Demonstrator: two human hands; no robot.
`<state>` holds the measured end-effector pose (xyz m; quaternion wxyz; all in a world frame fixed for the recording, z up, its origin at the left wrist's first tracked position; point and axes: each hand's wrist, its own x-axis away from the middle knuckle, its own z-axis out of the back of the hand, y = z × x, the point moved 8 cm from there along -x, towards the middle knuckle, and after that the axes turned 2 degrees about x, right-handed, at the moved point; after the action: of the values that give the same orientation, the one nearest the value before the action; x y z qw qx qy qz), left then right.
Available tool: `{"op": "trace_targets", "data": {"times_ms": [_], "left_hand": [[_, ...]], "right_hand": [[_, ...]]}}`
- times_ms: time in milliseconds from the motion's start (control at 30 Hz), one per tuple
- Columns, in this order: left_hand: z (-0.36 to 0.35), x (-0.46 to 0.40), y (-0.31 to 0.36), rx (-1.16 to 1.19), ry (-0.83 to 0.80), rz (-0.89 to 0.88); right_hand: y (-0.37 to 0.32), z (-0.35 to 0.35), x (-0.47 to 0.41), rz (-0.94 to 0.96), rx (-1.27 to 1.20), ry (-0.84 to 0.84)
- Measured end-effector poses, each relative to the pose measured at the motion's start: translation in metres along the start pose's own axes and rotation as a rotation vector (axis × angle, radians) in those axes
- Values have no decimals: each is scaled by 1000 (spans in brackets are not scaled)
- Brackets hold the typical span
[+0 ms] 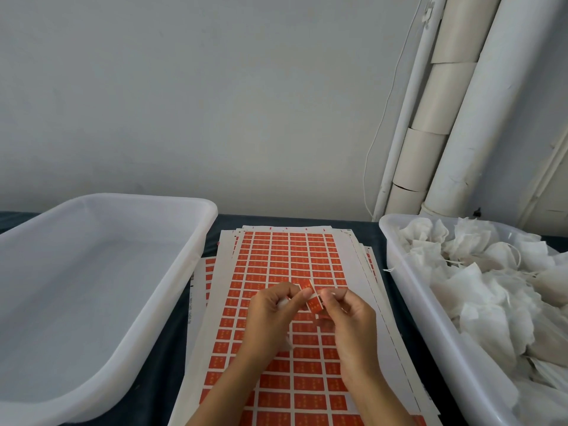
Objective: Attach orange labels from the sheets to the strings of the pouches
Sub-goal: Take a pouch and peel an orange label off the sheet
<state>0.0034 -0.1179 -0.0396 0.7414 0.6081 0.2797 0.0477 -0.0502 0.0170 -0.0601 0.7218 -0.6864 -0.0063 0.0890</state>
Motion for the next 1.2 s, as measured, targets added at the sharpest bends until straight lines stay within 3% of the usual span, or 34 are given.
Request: {"op": "trace_targets", "data": {"times_ms": [500,867,1200], "left_hand": [[7,-2,5,-289,68,-73],[1,4,25,-596,58,-391],[4,2,18,-505,83,-235]], "right_hand": [[-15,5,3,159,149,23],[-14,5,1,171,118,-8],[-17,5,3,201,134,23]]}}
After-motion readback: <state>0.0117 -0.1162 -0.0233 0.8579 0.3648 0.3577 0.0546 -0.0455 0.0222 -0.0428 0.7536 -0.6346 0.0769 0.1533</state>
